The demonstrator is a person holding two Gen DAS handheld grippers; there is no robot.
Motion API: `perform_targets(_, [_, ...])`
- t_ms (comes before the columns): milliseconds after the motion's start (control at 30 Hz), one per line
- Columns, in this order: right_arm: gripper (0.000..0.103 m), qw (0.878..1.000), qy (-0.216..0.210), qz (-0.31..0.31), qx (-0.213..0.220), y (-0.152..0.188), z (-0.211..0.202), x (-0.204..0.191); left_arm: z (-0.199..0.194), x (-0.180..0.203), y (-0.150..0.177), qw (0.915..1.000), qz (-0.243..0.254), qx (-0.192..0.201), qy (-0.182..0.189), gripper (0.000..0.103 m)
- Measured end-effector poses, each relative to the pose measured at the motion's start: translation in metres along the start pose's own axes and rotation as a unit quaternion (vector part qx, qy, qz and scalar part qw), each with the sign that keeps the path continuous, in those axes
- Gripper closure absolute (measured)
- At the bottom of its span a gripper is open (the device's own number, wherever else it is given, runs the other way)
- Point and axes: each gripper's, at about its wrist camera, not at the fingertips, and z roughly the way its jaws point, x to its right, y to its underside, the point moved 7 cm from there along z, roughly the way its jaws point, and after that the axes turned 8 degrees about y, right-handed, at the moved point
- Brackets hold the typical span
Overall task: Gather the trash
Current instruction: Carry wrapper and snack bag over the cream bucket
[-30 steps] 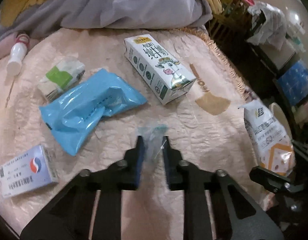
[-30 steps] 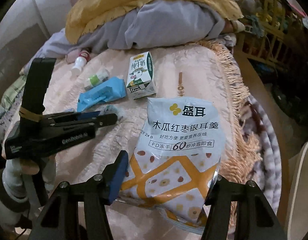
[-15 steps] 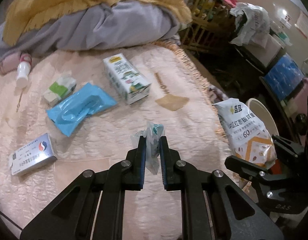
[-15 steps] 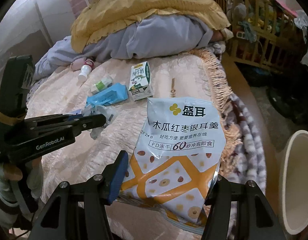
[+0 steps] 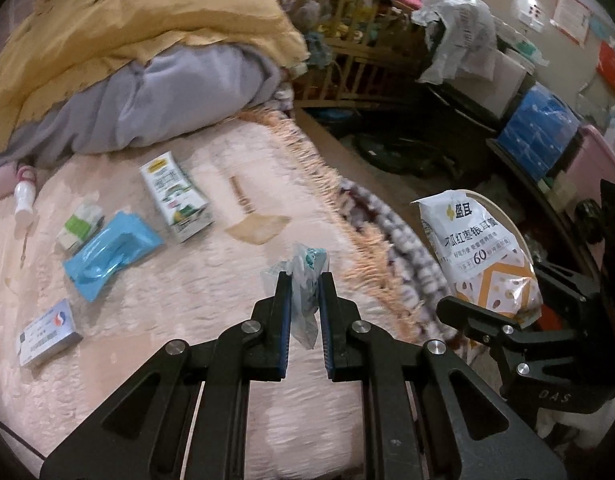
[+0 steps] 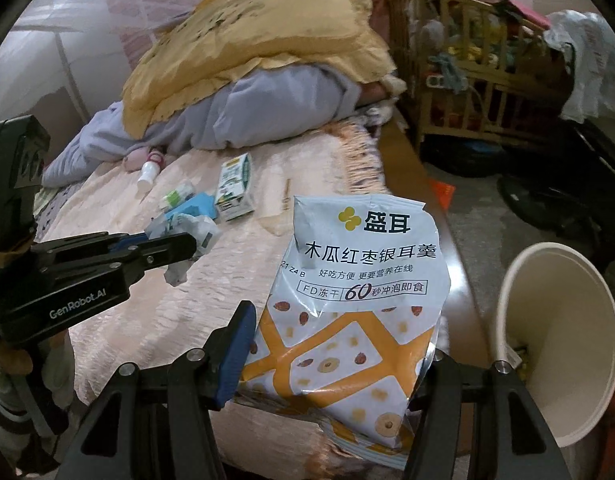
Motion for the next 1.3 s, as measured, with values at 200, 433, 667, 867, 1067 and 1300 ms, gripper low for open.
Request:
perform_targets(200, [0.045, 0.999, 0.018, 0.025, 0.008, 0.006, -0.014, 0.037, 0.011, 0.036, -0.008, 0.9995, 0.028, -0.003, 0.013, 0.092])
perform_targets(433, [0.045, 0.998, 0.040, 0.051, 0.014, 0.014, -0.025, 0.081, 0.028, 0.075, -0.014, 0.9981, 0.049, -0.011, 0.036, 0.092])
perform_targets(667, [0.045, 0.995, 0.060, 0.079, 0.014, 0.025, -0.032, 0.122, 0.045, 0.115, -0.019, 0.9951, 0.067, -0.021, 0.069, 0.092])
perform_targets(867, [0.045, 0.992, 0.073, 0.106, 0.013, 0.035, -0.035, 0.156, 0.062, 0.144, -0.022, 0.9925, 0.077, -0.031, 0.089, 0.092])
perform_targets(1067, [0.045, 0.988, 0.080, 0.132, 0.013, 0.042, -0.034, 0.185, 0.080, 0.167, -0.023, 0.9905, 0.089, -0.041, 0.096, 0.092])
perform_targets(1300, [0.045, 0.984, 0.090, 0.151, 0.007, 0.049, -0.027, 0.211, 0.101, 0.186, -0.028, 0.9888, 0.095, -0.049, 0.105, 0.092])
